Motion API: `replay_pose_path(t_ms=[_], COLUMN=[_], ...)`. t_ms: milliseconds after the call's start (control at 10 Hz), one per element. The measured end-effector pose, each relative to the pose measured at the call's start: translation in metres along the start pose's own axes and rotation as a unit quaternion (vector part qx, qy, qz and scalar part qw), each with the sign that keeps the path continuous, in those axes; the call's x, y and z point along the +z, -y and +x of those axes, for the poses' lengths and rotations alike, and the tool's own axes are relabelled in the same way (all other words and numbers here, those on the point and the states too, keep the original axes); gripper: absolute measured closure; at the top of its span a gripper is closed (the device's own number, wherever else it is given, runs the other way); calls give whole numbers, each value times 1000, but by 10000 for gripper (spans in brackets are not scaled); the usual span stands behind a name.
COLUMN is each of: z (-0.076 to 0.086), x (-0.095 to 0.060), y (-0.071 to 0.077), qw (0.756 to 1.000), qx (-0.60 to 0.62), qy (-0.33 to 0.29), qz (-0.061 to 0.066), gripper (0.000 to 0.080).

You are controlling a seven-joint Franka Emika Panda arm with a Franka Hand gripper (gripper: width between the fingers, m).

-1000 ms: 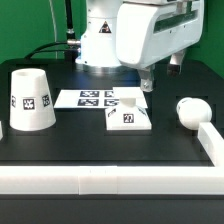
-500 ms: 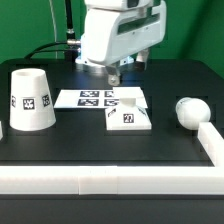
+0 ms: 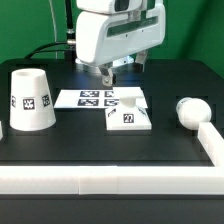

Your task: Assemble lamp

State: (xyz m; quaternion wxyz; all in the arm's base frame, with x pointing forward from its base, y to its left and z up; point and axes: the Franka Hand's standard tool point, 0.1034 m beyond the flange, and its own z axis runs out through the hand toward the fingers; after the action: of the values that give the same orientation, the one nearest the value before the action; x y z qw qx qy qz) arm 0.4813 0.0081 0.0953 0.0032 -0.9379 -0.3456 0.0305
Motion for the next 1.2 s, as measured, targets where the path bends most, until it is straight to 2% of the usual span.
replay_pose_path(t_ms=[200,300,700,800,900,1200], z=[-9,-9,-7,-6,-7,-15], x=[8,9,8,10,14,28], y=[6,8,10,13,20,23], qw=[992,986,965,949,937,929], qx=[124,165,260,314,348,369], qy=[5,6,4,5,9,4], qz=[12,13,18,21,22,30], gripper=[100,100,100,100,100,100])
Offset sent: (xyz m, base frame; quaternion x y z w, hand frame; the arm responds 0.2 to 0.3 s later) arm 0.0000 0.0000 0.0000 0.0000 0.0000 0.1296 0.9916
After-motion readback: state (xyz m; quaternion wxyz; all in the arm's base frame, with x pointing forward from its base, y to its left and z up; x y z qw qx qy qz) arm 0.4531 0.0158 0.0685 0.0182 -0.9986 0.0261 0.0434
